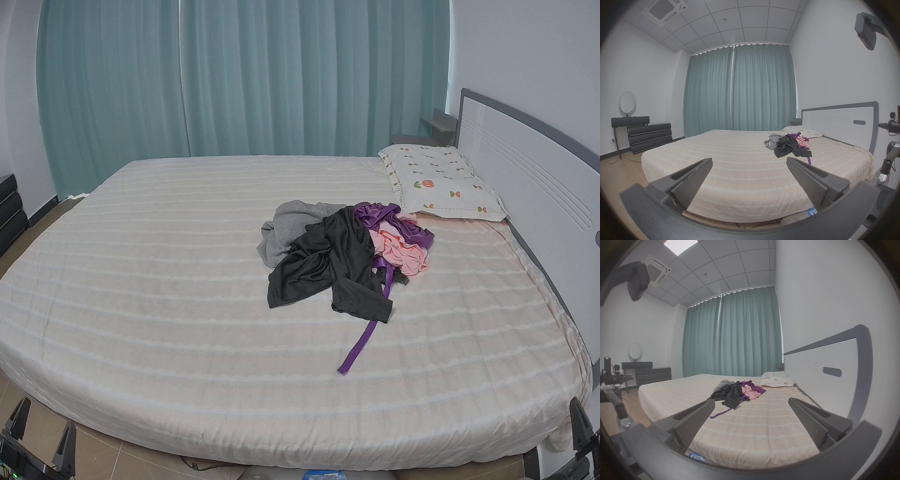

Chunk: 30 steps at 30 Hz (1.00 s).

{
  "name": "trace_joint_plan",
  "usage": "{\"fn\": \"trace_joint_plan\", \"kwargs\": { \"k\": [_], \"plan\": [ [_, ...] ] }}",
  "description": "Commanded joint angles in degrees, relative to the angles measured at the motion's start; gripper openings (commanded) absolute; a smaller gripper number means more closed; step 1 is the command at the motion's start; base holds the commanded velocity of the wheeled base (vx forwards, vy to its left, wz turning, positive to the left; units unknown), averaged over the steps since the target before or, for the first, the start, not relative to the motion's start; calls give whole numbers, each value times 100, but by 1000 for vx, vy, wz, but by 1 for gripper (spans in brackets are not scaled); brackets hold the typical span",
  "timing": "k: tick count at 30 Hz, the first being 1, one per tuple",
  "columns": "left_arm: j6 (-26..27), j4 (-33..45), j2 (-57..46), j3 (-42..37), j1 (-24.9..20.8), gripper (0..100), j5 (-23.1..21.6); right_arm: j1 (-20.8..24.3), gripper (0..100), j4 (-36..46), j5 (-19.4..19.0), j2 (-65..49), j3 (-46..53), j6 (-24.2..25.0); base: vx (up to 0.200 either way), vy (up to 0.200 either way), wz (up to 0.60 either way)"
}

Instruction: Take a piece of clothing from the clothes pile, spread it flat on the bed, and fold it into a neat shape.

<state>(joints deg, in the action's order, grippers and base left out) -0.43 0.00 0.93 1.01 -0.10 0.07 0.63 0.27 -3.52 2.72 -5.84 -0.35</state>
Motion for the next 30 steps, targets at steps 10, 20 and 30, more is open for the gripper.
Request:
{"fn": "trace_joint_plan", "kwargs": {
  "k": [10, 20, 30],
  "plan": [
    [-1, 0, -66, -101, 1, 100, 1, 420, 100, -994, -1186, 5397, -998, 404, 0, 0, 0],
    [-1, 0, -66, -101, 1, 100, 1, 772, 100, -3446, -1133, 9519, -2273, 1275, 0, 0, 0],
    [-1, 0, -66, -101, 1, 100, 1, 1158, 100, -4307, -799, 12323, -4514, 2804, 0, 0, 0]
  ]
}}
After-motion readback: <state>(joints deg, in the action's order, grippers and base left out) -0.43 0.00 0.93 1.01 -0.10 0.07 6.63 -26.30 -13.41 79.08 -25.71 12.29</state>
